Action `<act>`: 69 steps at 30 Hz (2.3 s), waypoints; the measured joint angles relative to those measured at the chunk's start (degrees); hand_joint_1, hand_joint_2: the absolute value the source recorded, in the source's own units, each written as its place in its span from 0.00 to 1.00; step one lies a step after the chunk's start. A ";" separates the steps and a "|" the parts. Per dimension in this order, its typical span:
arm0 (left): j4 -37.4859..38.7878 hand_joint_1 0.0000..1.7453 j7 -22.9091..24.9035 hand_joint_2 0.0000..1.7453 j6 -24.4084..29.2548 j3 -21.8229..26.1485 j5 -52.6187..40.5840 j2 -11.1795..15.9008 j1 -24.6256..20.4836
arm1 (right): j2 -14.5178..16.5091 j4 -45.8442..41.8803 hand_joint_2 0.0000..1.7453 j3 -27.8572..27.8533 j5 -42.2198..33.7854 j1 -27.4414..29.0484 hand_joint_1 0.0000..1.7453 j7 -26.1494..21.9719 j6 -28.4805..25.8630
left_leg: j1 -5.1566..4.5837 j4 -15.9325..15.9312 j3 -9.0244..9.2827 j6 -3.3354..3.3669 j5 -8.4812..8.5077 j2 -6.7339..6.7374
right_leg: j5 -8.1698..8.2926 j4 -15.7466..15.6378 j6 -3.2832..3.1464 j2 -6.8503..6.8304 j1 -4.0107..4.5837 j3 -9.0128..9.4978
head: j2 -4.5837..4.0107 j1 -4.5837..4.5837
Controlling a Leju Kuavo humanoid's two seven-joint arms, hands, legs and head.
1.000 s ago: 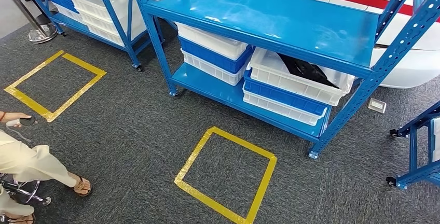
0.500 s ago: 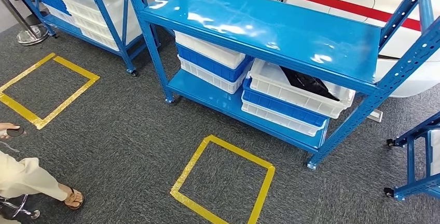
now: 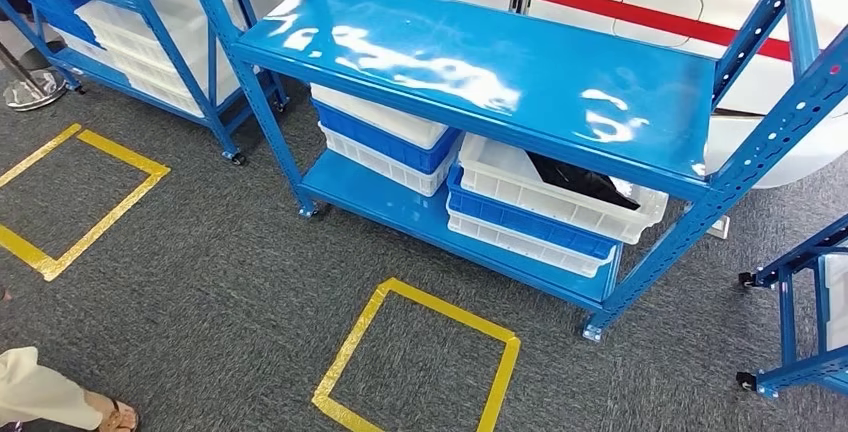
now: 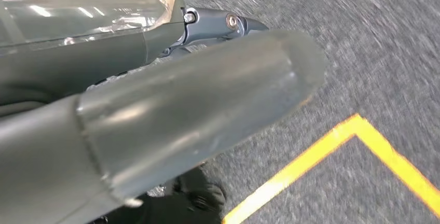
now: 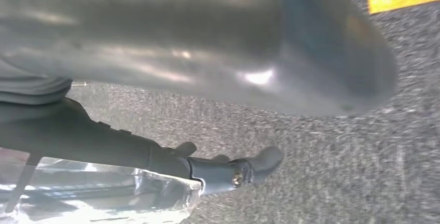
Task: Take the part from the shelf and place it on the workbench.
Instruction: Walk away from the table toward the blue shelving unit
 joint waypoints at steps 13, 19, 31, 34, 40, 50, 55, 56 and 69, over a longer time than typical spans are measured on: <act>0.00 0.00 0.10 0.00 0.35 0.05 -0.01 0.07 0.03 | 0.01 -0.05 0.00 0.00 0.53 -0.30 0.00 -0.72 0.05 | -0.51 -10.23 -2.80 2.56 9.29 -0.51 | -6.94 1.36 2.58 0.89 0.93 5.12 | 0.00 -0.11; 0.01 0.00 0.20 0.00 0.37 0.04 -0.02 0.08 -0.05 | 0.02 -0.07 0.00 0.00 0.84 -0.03 0.00 -0.77 0.06 | -1.48 -10.63 -0.63 4.06 7.60 -0.94 | -8.27 13.85 2.79 0.77 1.06 -5.25 | 0.00 -0.04; 0.01 0.00 0.14 0.00 0.32 0.86 0.28 0.02 -0.04 | 0.22 -0.07 0.00 -0.26 -0.33 -0.09 0.00 -1.20 0.92 | -0.81 0.97 -4.17 0.88 -0.77 -0.91 | 0.87 -0.97 -0.20 1.76 0.59 0.12 | 0.00 -0.48; 0.01 0.00 0.14 0.00 0.29 0.90 0.23 0.12 0.00 | 0.33 -0.07 0.00 -0.36 -0.42 -0.07 0.00 -1.20 0.93 | 0.67 4.60 -6.53 -0.54 -0.64 -0.85 | 0.64 -0.89 0.13 2.98 0.09 0.24 | 0.00 -0.49; 0.04 0.00 0.16 0.00 0.10 0.93 0.09 0.34 0.02 | 0.48 -0.08 0.00 -0.48 -0.50 -0.30 0.00 -1.20 1.08 | 1.99 -10.19 0.95 -1.40 5.53 -4.12 | -0.41 -0.22 3.24 6.07 -0.32 -0.30 | 0.01 -0.65; 0.01 0.00 0.16 0.00 -0.11 0.91 -0.03 0.49 0.02 | 0.61 -0.07 0.00 -0.94 -0.68 0.02 0.00 -1.25 1.23 | -0.21 -11.04 1.84 2.65 5.45 2.31 | -4.83 13.38 3.55 0.76 0.21 -8.04 | 0.01 -0.28; 0.01 0.00 0.17 0.00 -0.17 0.91 -0.01 0.50 -0.02 | 0.53 -0.09 0.00 -1.07 -0.66 -0.38 0.00 -1.37 1.41 | -1.12 -10.89 3.20 1.68 4.05 5.18 | 0.31 0.42 2.20 -4.28 1.92 -1.96 | 0.00 -0.38; 0.01 0.00 0.18 0.00 -0.18 0.91 -0.01 0.50 -0.10 | 0.54 -0.09 0.00 -1.11 -0.66 -0.40 0.00 -1.38 1.48 | -1.12 -10.90 3.48 1.44 3.77 5.83 | 0.45 0.36 1.95 -3.54 1.81 -1.98 | 0.00 -0.43; 0.01 0.00 0.14 0.00 -0.19 0.98 0.04 0.86 -0.03 | 0.90 -0.09 0.00 -1.38 -0.10 -0.34 0.00 -1.37 1.54 | 1.11 -9.54 1.38 -0.69 5.00 -3.23 | 0.75 0.28 1.13 5.51 0.67 -0.93 | 0.01 -0.91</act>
